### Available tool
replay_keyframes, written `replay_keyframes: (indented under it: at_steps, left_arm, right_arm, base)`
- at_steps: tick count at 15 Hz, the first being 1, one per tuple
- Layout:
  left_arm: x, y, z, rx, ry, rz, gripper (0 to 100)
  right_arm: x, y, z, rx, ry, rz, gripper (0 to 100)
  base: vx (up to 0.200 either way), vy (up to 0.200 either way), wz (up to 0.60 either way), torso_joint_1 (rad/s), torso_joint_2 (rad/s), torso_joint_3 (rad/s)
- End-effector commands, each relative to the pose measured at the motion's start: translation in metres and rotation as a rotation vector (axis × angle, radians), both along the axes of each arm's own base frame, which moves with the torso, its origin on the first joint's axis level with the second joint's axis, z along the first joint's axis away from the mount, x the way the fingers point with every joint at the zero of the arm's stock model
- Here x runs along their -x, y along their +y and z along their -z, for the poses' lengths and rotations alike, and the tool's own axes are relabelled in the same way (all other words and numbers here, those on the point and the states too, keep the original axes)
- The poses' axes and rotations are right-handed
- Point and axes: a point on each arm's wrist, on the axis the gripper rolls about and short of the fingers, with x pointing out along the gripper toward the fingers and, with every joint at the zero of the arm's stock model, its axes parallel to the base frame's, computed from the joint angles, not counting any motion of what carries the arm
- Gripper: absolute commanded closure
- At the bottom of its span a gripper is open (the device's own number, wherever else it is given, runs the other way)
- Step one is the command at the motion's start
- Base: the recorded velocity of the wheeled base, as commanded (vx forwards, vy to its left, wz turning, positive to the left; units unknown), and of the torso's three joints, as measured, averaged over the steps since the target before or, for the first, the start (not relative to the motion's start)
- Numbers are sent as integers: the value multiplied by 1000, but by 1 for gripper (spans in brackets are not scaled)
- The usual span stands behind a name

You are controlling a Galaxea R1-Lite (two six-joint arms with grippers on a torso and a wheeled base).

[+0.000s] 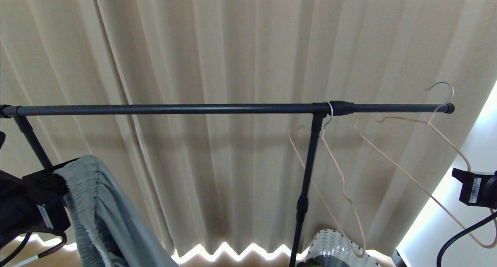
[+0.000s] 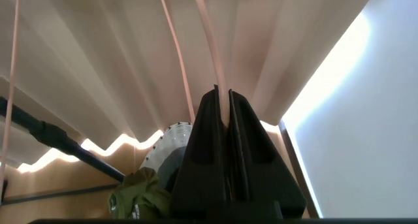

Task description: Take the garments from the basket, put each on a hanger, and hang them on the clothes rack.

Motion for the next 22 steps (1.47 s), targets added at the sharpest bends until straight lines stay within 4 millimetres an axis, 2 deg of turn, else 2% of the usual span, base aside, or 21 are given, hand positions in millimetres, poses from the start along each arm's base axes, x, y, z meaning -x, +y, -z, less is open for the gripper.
replay_keyframes:
  at_steps: [1,3,19,22]
  left_arm:
    - [0,0,0,-4,-2,0,100]
    - [2,1,2,-41,-6,1,100]
    - [3,1,5,-58,1,5,100]
    - [3,1,5,-58,0,5,100]
  right_arm:
    - [8,0,-2,0,-20,-2,100]
    - [13,0,-4,0,-36,-3,100]
    - [18,0,2,15,-23,-15,100]
    - [19,1,5,14,-12,-19,100]
  base:
    - [0,0,0,0,0,0]
    - [0,0,0,0,0,0]
    - [-200,0,0,1,4,2]
    - [0,0,0,0,0,0]
